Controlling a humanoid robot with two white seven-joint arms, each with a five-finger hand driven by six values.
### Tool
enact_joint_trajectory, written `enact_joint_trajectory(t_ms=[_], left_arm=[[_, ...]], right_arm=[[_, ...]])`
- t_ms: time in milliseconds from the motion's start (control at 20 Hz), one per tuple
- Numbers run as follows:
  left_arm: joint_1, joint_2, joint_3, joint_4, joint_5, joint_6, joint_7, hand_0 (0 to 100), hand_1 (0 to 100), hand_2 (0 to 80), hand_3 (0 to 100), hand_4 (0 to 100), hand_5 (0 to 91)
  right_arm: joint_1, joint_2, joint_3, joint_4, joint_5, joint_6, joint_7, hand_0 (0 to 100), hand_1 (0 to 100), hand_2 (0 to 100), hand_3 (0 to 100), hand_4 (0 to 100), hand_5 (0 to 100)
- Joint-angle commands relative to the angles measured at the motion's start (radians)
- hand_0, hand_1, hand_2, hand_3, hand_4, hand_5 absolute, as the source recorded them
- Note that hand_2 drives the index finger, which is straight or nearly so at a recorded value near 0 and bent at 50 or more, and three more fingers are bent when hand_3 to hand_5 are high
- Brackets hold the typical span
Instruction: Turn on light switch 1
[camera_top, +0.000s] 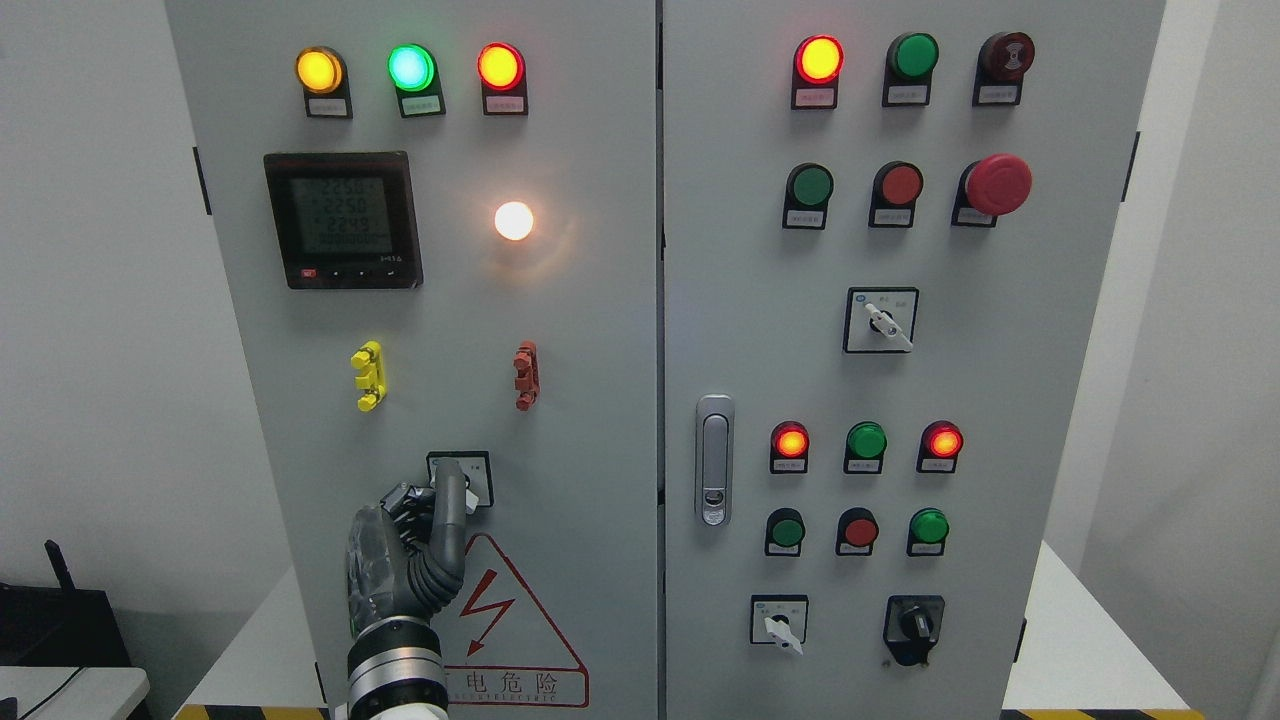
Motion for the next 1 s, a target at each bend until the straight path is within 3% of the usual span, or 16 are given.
enact_joint_trajectory(t_ms=[0,952], left_arm=[[0.002,-0.002,0.0,-0.004,0.0,-0.001,0.001,35,22,64.4,89,87,82.6],[0.031,-0.004,0.0,-0.032,-0.001,-0.005,0.001,35,23,64.9,90,87,83.0]], right_arm=[[0.0,0.0,0.02,0.0,-0.026,0.001,0.001,12,39,0,0,0,0],[0.0,0.0,0.02,0.0,-0.026,0.001,0.001,12,39,0,0,0,0]])
